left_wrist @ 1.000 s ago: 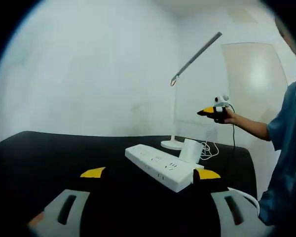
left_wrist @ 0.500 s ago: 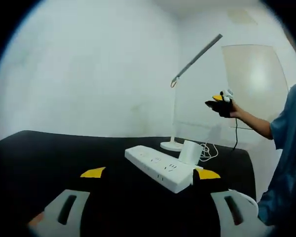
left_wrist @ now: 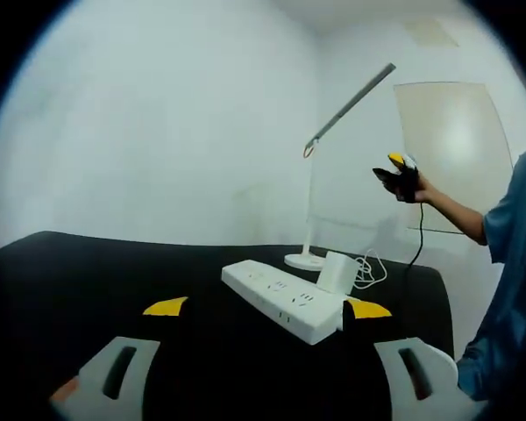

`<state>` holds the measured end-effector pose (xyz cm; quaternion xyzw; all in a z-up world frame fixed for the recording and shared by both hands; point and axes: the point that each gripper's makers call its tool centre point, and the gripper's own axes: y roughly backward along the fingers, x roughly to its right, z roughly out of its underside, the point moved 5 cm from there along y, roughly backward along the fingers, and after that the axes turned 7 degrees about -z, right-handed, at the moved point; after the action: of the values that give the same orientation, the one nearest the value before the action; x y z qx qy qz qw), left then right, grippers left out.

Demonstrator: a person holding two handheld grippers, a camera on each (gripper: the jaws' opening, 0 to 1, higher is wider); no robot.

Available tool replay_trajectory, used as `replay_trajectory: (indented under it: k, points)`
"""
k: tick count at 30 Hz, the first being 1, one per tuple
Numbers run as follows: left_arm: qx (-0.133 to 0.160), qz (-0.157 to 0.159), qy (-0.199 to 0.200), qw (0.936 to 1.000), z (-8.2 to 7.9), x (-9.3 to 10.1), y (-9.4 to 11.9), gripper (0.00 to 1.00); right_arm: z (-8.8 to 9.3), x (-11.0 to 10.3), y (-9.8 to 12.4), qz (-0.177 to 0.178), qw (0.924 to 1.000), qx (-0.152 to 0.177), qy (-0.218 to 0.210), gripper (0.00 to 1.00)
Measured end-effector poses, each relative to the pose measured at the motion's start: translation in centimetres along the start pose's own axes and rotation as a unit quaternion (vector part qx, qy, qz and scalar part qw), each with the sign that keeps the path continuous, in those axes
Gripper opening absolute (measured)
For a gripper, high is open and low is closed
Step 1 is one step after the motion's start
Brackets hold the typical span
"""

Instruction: Insert the desk lamp plug into the socket, turn on the power strip switch, turn on the lamp switch, then turn off the lamp switch, turn off the power strip switch, and remove the plug from the socket.

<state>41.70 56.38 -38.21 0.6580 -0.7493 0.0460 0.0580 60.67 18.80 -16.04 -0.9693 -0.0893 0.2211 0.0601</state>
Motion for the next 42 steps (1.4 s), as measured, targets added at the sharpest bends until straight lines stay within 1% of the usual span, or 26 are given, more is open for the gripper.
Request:
replay_trajectory:
  k: [3,5,7,9,11,13,16,19,21,25,26,27,30,32,38,42]
  points:
    - [0.002,0.0,0.0,1.0,0.0,0.0,0.0,0.66,-0.7,-0.7,-0.1,-0.021,0.9991,0.022,-0.031,0.35]
    - [0.002,0.0,0.001,1.0,0.0,0.0,0.0,0.66,-1.3,-0.9,-0.2,-0.029,0.9982,0.031,-0.042,0.35]
    - [0.003,0.001,0.001,1.0,0.0,0.0,0.0,0.66,-1.6,-1.3,-0.4,-0.028,0.9981,0.032,-0.044,0.35]
    - [0.003,0.001,0.002,1.0,0.0,-0.5,0.0,0.66,-2.1,-1.3,-0.4,-0.026,0.9981,0.032,-0.046,0.35]
    - [0.004,0.001,0.002,1.0,0.0,-0.4,0.0,0.66,-2.6,-1.5,-0.4,-0.028,0.9978,0.032,-0.05,0.35]
    - [0.005,0.002,0.002,1.0,-0.1,-0.4,0.0,0.66,-2.7,-2.2,-0.8,-0.035,0.997,0.035,-0.059,0.35]
    - [0.006,0.002,0.002,1.0,-0.1,0.1,0.0,0.66,-3.0,-3.1,-1.1,-0.045,0.9955,0.043,-0.071,0.36]
    - [0.006,0.002,0.002,1.0,-0.1,0.0,0.0,0.66,-3.9,-3.5,-1.1,-0.052,0.9942,0.05,-0.08,0.38]
    - [0.007,0.001,0.003,1.0,-0.1,0.2,0.0,0.66,-4.6,-3.4,-1.1,-0.046,0.9936,0.055,-0.087,0.38]
    - [0.012,0.005,0.003,0.9999,-0.2,0.6,0.1,0.66,-6.4,-3.1,-0.8,-0.049,0.9872,0.079,-0.129,0.39]
    - [0.013,0.006,0.003,0.9999,-0.2,0.6,0.2,0.66,-6.7,-3.1,-0.8,-0.049,0.9866,0.081,-0.133,0.39]
    - [0.013,0.007,0.004,0.9999,-0.3,0.7,0.2,0.66,-6.6,-3.7,-1.1,-0.05,0.9859,0.083,-0.136,0.39]
    - [0.013,0.009,0.004,0.9999,-0.3,0.7,0.2,0.66,-7.2,-4.5,-1.4,-0.052,0.9843,0.084,-0.146,0.39]
    - [0.011,0.01,0.003,0.9999,-0.2,0.6,0.1,0.66,-7.8,-4.9,-1.7,-0.061,0.9818,0.087,-0.158,0.39]
    - [0.01,0.01,0.002,0.9999,-0.2,0.8,0.1,0.66,-9.2,-5.3,-2.5,-0.077,0.9777,0.087,-0.175,0.39]
    - [0.005,0.009,-0.001,1.0,0.0,0.7,0.0,0.66,-9.9,-5.5,-2.7,-0.074,0.976,0.09,-0.184,0.41]
